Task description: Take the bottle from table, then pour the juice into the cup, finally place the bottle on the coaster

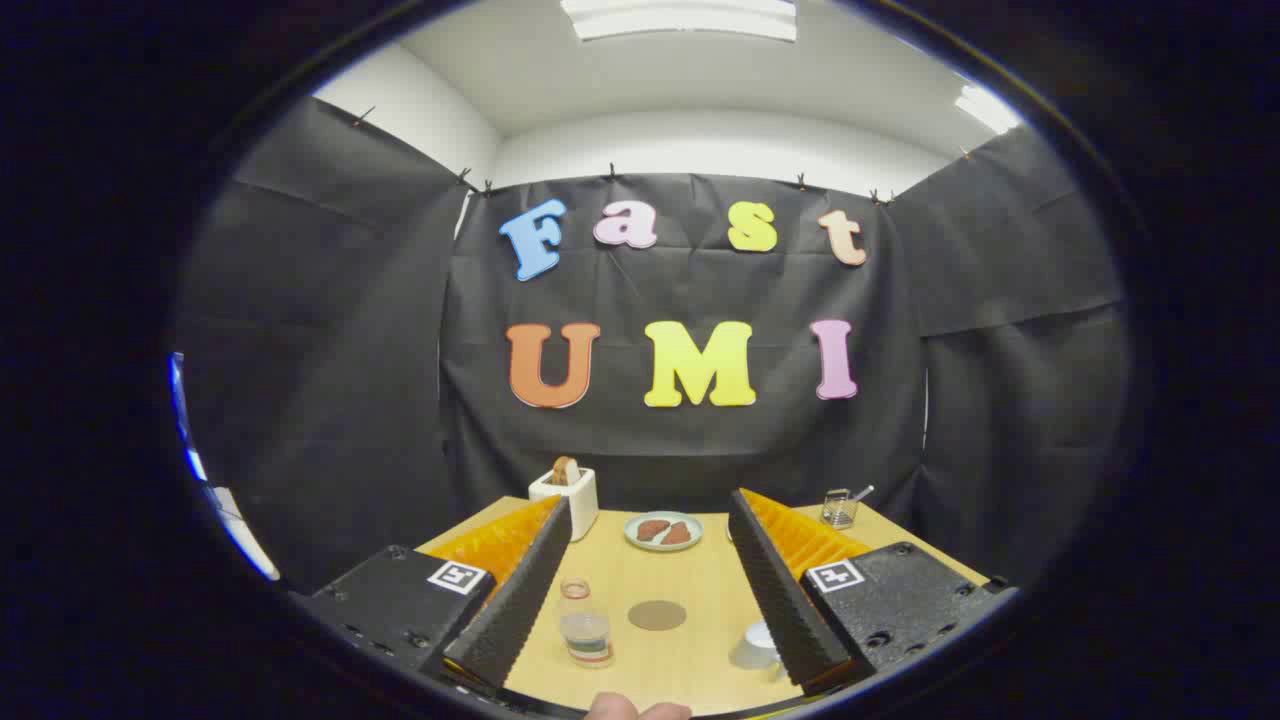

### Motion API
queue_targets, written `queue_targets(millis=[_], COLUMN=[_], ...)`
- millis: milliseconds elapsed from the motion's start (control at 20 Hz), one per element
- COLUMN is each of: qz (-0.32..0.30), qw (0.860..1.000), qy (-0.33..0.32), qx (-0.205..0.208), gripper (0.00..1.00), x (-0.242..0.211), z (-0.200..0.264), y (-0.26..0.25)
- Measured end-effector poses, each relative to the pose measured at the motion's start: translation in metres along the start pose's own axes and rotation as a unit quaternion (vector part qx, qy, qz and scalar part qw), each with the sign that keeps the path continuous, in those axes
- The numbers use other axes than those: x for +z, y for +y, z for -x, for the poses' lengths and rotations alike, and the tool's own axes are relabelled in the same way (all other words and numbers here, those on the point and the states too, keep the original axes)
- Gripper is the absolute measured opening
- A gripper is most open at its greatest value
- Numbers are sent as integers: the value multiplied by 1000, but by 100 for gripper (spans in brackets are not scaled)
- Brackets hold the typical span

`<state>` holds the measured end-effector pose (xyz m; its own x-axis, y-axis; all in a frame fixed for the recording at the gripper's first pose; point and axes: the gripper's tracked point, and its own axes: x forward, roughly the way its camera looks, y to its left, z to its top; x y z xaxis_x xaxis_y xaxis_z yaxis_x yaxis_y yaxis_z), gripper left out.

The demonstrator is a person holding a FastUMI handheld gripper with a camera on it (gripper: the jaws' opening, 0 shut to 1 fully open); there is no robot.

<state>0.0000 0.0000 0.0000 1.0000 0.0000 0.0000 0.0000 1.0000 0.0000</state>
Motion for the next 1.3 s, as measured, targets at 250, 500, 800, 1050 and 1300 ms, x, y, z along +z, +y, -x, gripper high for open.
queue_targets(millis=[250, 500, 800, 1050, 1300], qz=[-2, 5, 24, 20, 17], qw=[1000, 1000, 999, 999, 999], qy=[0, 23, 13, 19, 17], qx=[13, 21, 23, 21, 28], gripper=[100, 100, 100, 100, 100], x=[-10, -30, -23, -26, -31], z=[-6, -18, -17, -6, 6], y=[9, 19, 27, 28, 37])
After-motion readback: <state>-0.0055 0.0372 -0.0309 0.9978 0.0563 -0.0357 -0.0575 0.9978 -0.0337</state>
